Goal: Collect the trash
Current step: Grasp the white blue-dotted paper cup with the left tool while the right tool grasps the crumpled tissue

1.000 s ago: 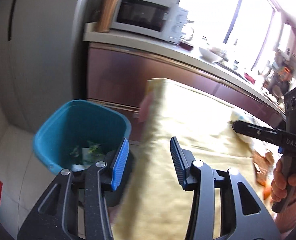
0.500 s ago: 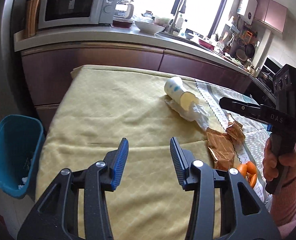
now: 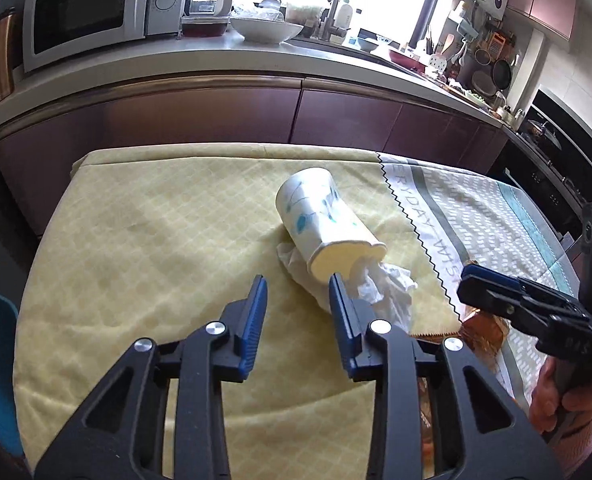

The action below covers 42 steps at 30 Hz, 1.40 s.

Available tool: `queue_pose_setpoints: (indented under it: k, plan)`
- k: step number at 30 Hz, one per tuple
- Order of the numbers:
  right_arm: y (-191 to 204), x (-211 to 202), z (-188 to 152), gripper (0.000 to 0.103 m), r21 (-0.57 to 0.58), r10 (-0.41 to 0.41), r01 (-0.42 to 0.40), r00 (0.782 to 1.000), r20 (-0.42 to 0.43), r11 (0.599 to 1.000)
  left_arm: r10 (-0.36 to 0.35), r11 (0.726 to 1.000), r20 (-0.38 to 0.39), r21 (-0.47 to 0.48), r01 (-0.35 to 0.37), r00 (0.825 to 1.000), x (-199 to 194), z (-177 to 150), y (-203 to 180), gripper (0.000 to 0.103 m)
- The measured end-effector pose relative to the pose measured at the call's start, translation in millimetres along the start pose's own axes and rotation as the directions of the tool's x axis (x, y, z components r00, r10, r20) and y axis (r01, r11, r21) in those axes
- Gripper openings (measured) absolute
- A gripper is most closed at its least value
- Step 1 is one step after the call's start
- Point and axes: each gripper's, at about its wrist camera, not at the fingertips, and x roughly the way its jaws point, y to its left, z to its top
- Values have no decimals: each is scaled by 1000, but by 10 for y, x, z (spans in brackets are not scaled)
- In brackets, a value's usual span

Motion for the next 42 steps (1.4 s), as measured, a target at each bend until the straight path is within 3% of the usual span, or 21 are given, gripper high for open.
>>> queue_pose_setpoints:
  k: [5, 10, 17, 22, 32, 38, 42]
  plan:
    - [-108, -5, -47, 39, 16, 1, -1, 1000, -14, 1000, 23, 999, -17, 29, -22, 1000, 221, 149, -84, 26]
    - [-81, 69, -27, 38, -4, 9, -10, 999, -33, 1000, 13, 1000, -28, 18, -13, 1000, 310, 167, -99, 6]
    - [121, 274, 40, 38, -62, 11, -16, 997, -73, 998, 34, 999, 36, -28, -33, 999, 33, 158, 42, 5]
    - [253, 434, 52, 44, -92, -11, 0, 993, -115, 996, 60, 996, 85, -75, -54, 995, -257, 116, 237, 5]
    - [328, 648, 50, 43, -101, -79, 62, 981, -175, 993, 78, 984, 126, -170, -56, 989, -734, -212, 692, 5]
    - [314, 723, 48, 13, -90, -102, 86, 976, -191, 992, 88, 973, 133, -222, -57, 987, -950, -460, 940, 5]
    - [313, 655, 55, 6, -86, -94, 81, 982, -162, 993, 99, 966, 144, -251, -60, 985, -1102, -608, 1062, 5]
